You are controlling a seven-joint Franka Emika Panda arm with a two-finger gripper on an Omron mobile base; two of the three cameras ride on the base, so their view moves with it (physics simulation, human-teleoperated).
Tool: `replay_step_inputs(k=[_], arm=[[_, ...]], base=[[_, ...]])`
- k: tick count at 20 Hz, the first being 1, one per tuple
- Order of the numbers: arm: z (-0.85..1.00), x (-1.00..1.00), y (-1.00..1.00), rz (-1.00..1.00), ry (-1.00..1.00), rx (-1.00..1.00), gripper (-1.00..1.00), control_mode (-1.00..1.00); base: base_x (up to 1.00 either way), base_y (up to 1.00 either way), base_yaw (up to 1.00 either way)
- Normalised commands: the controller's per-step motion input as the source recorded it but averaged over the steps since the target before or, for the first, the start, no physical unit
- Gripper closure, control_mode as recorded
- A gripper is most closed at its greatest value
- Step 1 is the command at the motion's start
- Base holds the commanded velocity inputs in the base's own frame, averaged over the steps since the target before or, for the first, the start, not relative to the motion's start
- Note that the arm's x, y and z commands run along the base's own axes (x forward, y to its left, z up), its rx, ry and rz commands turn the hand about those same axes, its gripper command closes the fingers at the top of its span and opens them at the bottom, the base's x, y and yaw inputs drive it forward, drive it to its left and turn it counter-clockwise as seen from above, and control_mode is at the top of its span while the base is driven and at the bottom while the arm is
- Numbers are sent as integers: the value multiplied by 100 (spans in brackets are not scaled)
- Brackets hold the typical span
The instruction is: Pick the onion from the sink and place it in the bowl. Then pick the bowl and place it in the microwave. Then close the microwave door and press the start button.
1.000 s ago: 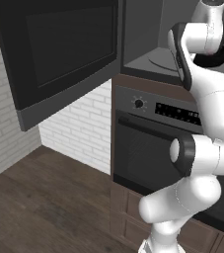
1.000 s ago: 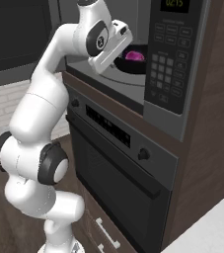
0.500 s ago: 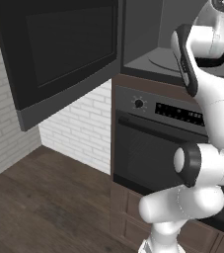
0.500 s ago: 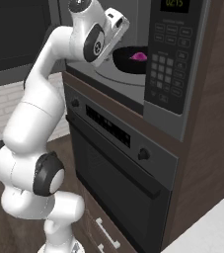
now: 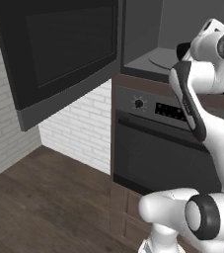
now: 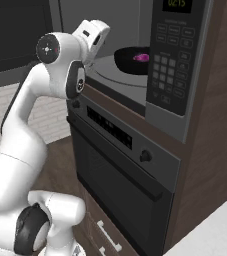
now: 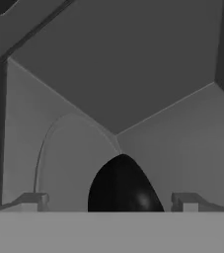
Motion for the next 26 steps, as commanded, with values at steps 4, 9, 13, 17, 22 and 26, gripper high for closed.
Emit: replay_step_inputs(k=[4,9,13,17,22,26], arm=[[28,-100,19,0,-6,0,-100,-100],[2,-100,19,0,-1,-1,-100,-100],[0,-100,22,-1,-3,-3,-100,-100],[0,-100,39,-5,0,-8,-100,-100],[-4,-100,89,-1,0,-3,-100,-100],[0,-55,100,-7,-2,0,-100,-100]], base=[[0,0,0],[0,0,0],[0,0,0],[0,0,0],[0,0,0],[0,0,0]])
